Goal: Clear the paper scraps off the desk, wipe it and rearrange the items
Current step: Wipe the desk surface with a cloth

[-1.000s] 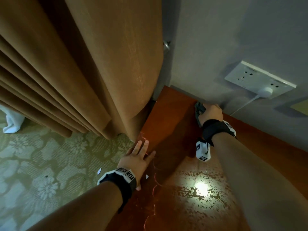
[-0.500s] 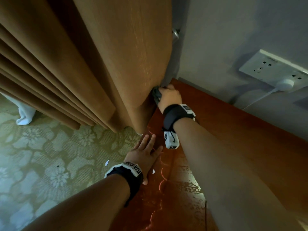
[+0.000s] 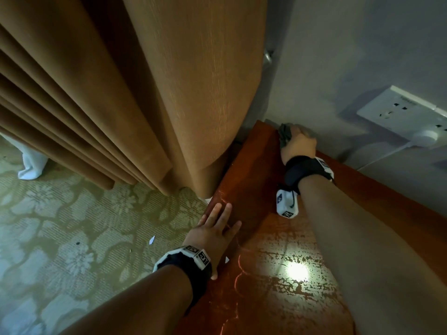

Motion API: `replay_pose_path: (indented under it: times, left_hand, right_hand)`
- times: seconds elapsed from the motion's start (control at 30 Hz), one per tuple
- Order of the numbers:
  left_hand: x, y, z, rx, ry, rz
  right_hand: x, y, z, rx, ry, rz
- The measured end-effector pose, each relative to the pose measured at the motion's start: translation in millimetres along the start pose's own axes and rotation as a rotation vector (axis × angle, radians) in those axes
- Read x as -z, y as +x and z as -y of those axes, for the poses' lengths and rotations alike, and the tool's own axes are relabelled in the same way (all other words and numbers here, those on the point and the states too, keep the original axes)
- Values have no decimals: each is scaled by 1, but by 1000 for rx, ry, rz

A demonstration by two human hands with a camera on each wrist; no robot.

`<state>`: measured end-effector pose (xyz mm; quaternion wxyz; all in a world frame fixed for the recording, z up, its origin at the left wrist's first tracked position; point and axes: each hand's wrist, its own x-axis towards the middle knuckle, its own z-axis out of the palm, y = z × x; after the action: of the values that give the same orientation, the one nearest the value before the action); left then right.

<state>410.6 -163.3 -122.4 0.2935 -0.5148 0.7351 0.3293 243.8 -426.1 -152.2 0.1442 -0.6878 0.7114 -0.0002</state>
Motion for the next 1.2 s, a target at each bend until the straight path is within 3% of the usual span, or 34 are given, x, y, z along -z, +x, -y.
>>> replay_pose_path:
  times: [0.33, 0.47, 0.57, 0.77, 0.87, 1.0, 1.1, 1.2]
  left_hand:
    - [6, -6, -4, 25, 42, 1]
    - [8, -6, -4, 39, 53, 22]
    - [10, -7, -4, 45, 51, 26]
    - [10, -7, -4, 42, 50, 42]
    - [9, -7, -4, 40, 26, 30]
    - [4, -5, -2, 32, -1, -1]
    - [0, -2, 2, 20, -8, -19]
    - [-1, -1, 2, 17, 6, -27]
  right_hand:
    - [12, -10, 68, 162, -214, 145]
    - [1, -40, 83, 329, -184, 195]
    - [-13, -80, 84, 468, -115, 199]
    - [-23, -149, 45, 545, -1, 204]
    - [-22, -138, 31, 542, -29, 161]
    - [-15, -78, 24, 458, -60, 33]
    - [-11, -47, 23, 385, -141, 91]
    - [-13, -53, 26, 400, -199, 120]
